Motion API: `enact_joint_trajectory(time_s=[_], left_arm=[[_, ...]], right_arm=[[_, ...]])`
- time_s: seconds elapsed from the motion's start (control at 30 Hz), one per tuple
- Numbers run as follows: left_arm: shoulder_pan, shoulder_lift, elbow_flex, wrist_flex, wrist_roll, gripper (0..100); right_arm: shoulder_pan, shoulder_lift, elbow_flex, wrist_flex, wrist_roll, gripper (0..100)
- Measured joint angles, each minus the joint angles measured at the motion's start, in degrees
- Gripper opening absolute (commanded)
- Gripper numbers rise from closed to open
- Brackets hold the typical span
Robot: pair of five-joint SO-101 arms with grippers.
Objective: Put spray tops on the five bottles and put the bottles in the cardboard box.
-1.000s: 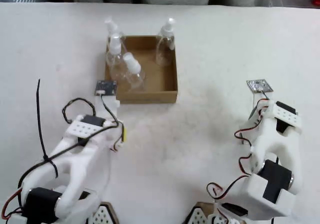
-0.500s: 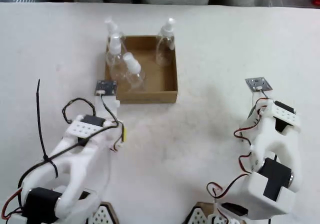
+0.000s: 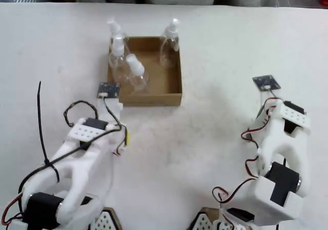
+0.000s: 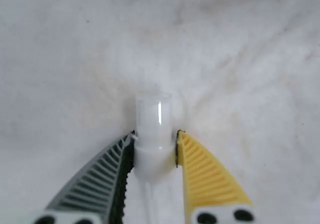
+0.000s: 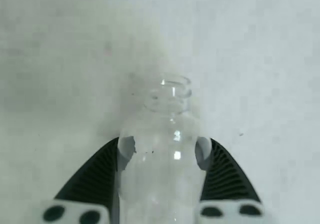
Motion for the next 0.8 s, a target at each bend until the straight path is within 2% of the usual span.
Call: enact_joint_trajectory(time_s=[0.2, 0.5, 0.63, 0.8], left_arm=[[0.00, 0.00, 0.00, 0.00, 0.00, 2], [0.00, 0.00, 0.00, 0.00, 0.00, 2], [0.00, 0.00, 0.00, 0.00, 0.00, 2], [0.00, -0.09, 0.00, 0.00, 0.00, 2]], right_arm=[[2.73, -1.85, -6.07, 5.63, -16.00, 2.8], [2.73, -14.59, -6.51, 8.70, -33.67, 2.8], [0.44, -17.49, -5.63, 6.59, -35.34, 2.5], [-5.10, -18.20, 3.87, -7.82, -35.60, 2.4]])
